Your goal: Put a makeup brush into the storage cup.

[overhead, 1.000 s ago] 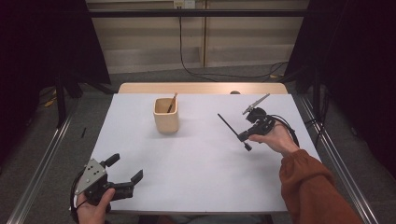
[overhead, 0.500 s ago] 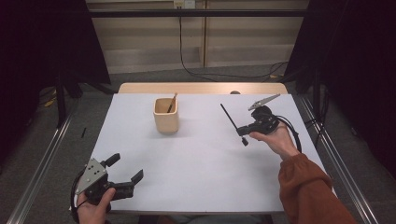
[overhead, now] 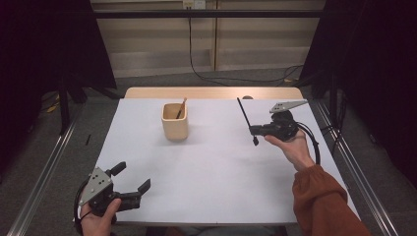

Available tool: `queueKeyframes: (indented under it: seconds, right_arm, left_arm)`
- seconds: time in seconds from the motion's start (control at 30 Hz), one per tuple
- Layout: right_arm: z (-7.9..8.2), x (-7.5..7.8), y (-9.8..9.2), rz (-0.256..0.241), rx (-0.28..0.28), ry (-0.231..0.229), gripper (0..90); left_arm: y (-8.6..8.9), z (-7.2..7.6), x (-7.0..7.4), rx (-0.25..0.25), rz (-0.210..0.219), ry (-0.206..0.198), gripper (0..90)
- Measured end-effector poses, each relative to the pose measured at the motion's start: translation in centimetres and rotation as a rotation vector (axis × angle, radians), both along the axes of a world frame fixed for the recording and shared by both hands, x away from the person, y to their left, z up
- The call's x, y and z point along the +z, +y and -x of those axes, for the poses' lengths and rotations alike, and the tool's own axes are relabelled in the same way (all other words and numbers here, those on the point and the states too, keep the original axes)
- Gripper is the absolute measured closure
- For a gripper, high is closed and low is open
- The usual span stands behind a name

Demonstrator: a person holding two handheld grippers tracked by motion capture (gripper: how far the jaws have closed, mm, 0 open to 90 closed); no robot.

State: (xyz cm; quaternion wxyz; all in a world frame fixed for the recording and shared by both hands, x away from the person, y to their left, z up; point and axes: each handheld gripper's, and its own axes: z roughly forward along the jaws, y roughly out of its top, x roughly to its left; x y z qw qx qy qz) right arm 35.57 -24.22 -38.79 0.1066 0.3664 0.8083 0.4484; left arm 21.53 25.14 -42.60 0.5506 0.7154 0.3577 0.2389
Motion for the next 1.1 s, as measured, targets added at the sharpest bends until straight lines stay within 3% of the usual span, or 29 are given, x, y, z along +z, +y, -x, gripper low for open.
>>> queueKeyframes:
  seconds: [0.1, 0.23, 0.57, 1.1]
  right_arm:
    - [0.2, 0.2, -0.2, -0.032, -0.006, -0.033, 86.3]
    - [0.3, 0.3, -0.4, -0.060, -0.002, -0.032, 86.3]
    - [1.2, 0.2, -0.6, -0.154, 0.013, -0.083, 86.3]
    - [3.3, 0.4, 1.2, -0.150, 0.126, -0.085, 86.3]
  left_arm:
    - [0.0, 0.0, 0.0, 0.005, -0.002, -0.004, 2.0]
    - [0.1, 0.0, 0.0, 0.009, 0.001, -0.004, 1.8]
    - [0.1, 0.1, 0.0, 0.011, 0.009, -0.005, 1.8]
    - [0.1, 0.2, 0.1, 0.002, 0.004, -0.005, 1.8]
